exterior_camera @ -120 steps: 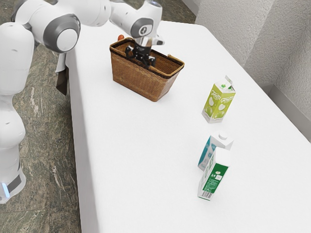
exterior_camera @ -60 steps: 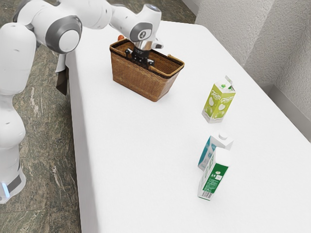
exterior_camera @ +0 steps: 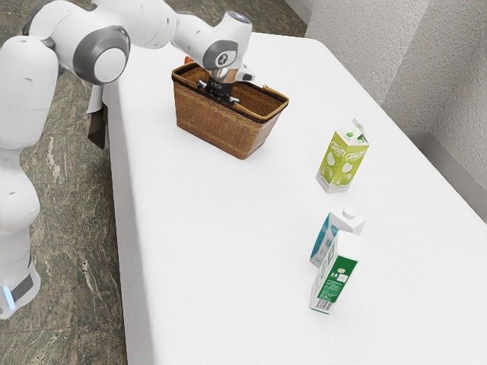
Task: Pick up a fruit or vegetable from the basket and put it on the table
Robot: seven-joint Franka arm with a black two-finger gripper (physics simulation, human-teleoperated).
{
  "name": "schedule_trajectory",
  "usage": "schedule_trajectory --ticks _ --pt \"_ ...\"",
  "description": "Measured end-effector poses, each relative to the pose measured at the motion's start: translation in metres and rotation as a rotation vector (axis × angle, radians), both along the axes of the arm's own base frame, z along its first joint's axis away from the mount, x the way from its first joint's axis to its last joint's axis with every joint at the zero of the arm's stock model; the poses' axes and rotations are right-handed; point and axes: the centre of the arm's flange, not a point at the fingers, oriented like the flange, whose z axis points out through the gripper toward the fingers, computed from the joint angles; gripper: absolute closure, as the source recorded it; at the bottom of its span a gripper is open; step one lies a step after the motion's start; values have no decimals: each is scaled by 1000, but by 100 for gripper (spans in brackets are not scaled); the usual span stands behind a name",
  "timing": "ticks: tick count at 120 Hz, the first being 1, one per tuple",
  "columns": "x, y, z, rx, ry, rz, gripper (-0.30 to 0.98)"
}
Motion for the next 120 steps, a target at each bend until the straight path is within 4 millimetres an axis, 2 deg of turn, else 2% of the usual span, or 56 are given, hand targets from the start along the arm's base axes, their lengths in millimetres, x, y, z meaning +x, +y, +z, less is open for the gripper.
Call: schedule_trajectory --ticks 69,89,110,120 --pt "-5 7 -10 -9 9 13 0" --pt "-3 5 -13 -12 10 14 29" --pt "-1 4 -7 -6 0 12 34" --pt "5 -1 7 4 -22 -2 38"
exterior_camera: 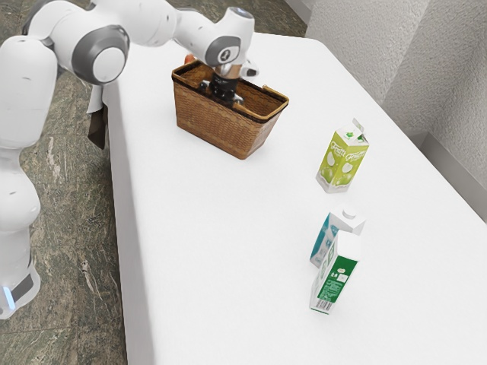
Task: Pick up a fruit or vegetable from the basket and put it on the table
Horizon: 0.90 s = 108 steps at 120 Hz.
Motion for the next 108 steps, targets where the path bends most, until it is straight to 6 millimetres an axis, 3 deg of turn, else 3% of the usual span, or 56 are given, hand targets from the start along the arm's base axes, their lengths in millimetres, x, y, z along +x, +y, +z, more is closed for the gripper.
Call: schedule_trajectory --ticks 36,50,63,78,93,108 --pt "9 -2 50 35 -69 -31 41" --pt "18 -23 86 46 -117 -83 41" --pt "22 -74 140 45 -182 -178 41" --pt "32 -167 184 27 -210 -338 40" --pt "48 -249 183 -29 -196 -480 38" --pt "60 -286 154 -94 -146 -537 39"
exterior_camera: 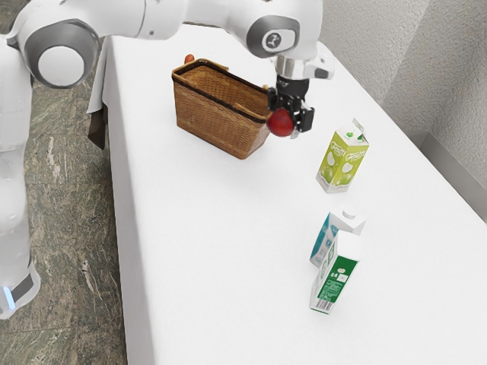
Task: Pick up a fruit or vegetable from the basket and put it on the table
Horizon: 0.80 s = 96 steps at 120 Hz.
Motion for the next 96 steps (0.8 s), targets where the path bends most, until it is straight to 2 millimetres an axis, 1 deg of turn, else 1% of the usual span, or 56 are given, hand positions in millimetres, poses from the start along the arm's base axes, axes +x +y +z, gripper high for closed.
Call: schedule_trajectory --ticks 12,20,35,41,57,64,71,79,89,92,94,96 --pt "11 -6 -33 -26 59 -9 39" --pt "15 -14 -47 -36 84 -17 39" --pt "26 -23 -83 -48 142 -25 39" --pt "29 -25 -91 -51 155 -26 39" --pt "31 -32 -97 -51 165 -32 39" --pt "31 -33 -98 -57 165 -31 26" --pt "31 -34 -97 -65 163 -29 17" --pt "32 -36 -96 -70 160 -32 11" --pt "32 -38 -94 -72 157 -33 6" --pt "32 -39 -93 -71 155 -35 5" --pt "29 -40 -85 -67 146 -40 4" --pt "26 -46 -71 -52 132 -54 4"
